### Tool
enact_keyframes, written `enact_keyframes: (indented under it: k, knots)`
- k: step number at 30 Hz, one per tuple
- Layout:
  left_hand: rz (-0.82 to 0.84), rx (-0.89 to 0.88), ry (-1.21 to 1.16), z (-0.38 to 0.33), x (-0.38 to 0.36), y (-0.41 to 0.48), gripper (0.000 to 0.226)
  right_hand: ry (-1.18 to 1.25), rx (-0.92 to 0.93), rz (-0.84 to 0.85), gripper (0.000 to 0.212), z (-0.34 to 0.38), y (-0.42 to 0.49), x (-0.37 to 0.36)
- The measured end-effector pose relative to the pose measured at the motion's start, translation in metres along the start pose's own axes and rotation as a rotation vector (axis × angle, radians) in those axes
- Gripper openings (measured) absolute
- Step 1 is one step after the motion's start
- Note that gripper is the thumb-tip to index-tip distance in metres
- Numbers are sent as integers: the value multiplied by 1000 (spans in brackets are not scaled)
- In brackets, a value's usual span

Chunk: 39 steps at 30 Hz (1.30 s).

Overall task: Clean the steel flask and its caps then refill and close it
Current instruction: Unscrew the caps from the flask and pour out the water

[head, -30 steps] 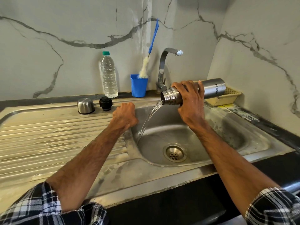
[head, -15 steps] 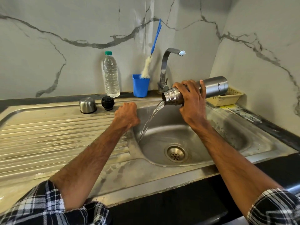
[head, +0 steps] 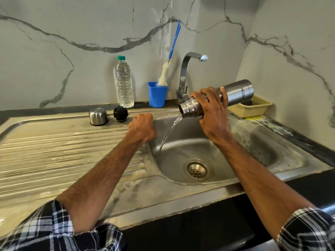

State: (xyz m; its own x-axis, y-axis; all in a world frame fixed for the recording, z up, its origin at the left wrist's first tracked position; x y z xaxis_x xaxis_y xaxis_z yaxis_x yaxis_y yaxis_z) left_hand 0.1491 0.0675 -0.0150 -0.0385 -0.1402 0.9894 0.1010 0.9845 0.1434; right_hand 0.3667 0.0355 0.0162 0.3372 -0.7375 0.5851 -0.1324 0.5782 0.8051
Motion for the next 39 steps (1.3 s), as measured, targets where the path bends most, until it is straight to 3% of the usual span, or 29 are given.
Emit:
enact_keyframes:
  k: [20, 27, 33, 39]
  knots:
    - [9, -7, 20, -1, -1, -1, 40, -35, 251, 83, 71, 37, -11, -20]
    - [8, -11, 10, 1, 0, -2, 45, -91, 367, 220, 71, 51, -22, -42]
    - [-4, -13, 36, 0, -1, -2, 41, -51, 199, 147, 66, 36, -15, -26]
    - [-4, -10, 34, -1, -2, -1, 41, -63, 186, 208, 69, 37, -16, -29]
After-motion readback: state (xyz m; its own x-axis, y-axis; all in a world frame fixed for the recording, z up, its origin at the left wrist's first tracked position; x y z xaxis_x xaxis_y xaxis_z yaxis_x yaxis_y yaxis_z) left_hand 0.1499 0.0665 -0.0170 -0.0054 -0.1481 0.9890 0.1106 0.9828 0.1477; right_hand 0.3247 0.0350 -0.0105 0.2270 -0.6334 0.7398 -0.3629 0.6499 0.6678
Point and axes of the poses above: each hand's wrist, its own y-axis towards the middle knuckle, its own x-axis out of the back of the hand, z = x × y, the point moved 4 cm from there along y, towards the middle knuckle, and after that the axes turned 14 degrees about y, right-handed, at the moved point
